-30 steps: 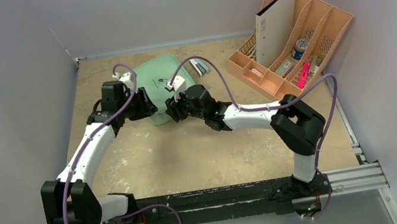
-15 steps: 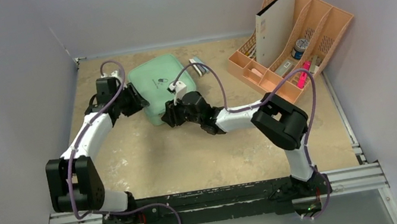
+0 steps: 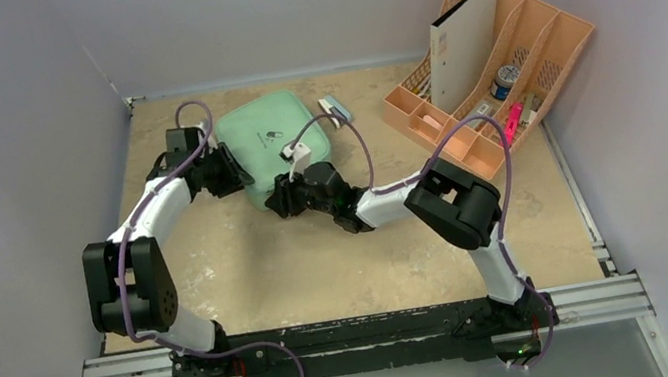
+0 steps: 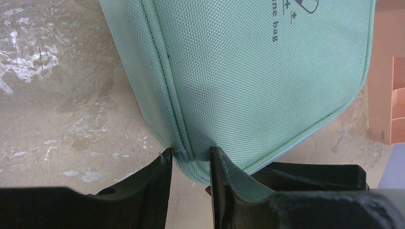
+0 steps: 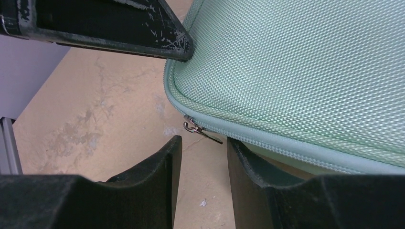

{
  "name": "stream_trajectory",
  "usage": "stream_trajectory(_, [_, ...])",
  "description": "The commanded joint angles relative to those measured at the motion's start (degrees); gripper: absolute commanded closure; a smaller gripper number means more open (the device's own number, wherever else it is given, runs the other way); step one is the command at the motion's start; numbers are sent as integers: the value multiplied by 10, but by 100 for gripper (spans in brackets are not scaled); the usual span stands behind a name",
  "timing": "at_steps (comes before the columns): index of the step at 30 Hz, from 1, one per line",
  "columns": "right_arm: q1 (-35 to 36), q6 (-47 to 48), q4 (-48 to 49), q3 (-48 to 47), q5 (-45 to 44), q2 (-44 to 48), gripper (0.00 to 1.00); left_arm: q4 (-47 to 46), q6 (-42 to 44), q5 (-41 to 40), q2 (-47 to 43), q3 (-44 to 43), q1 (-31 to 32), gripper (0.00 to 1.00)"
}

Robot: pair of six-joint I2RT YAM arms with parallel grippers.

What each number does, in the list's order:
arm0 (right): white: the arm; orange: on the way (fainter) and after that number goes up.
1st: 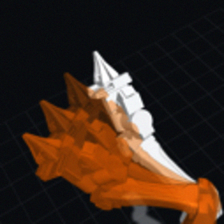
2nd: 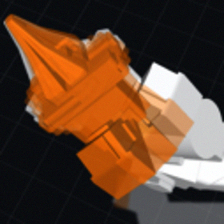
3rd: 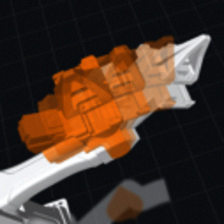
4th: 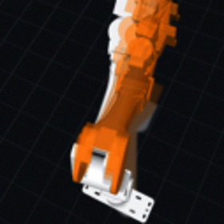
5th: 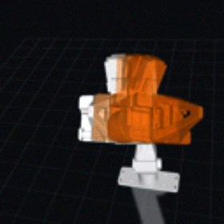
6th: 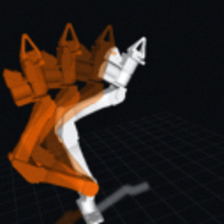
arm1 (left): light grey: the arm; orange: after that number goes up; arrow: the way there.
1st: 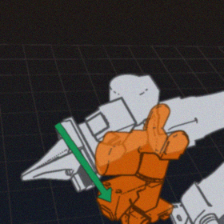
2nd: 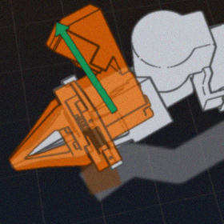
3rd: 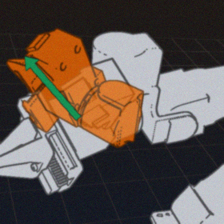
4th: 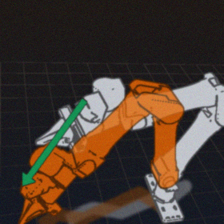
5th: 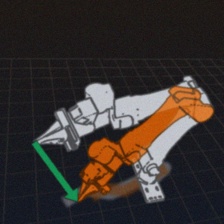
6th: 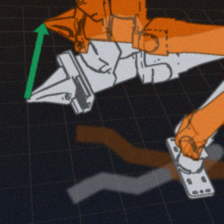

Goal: Organize the medicine kit
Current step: Zip the medicine box at the center of the board.

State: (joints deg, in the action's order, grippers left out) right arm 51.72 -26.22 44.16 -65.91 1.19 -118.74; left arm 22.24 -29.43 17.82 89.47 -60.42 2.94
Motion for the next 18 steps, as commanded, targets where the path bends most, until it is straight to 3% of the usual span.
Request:
stream_trajectory(1, [4, -9, 66, -25, -10, -6, 58, 6, 2, 20, 12, -18, 0, 69])
stream_trajectory(13, [8, -12, 140, -3, -59, -10, 69, 17, 10, 46, 21, -14, 0, 73])
stream_trajectory(18, [8, -27, 138, -2, -80, -10, 84, 22, 9, 42, 25, -13, 0, 73])
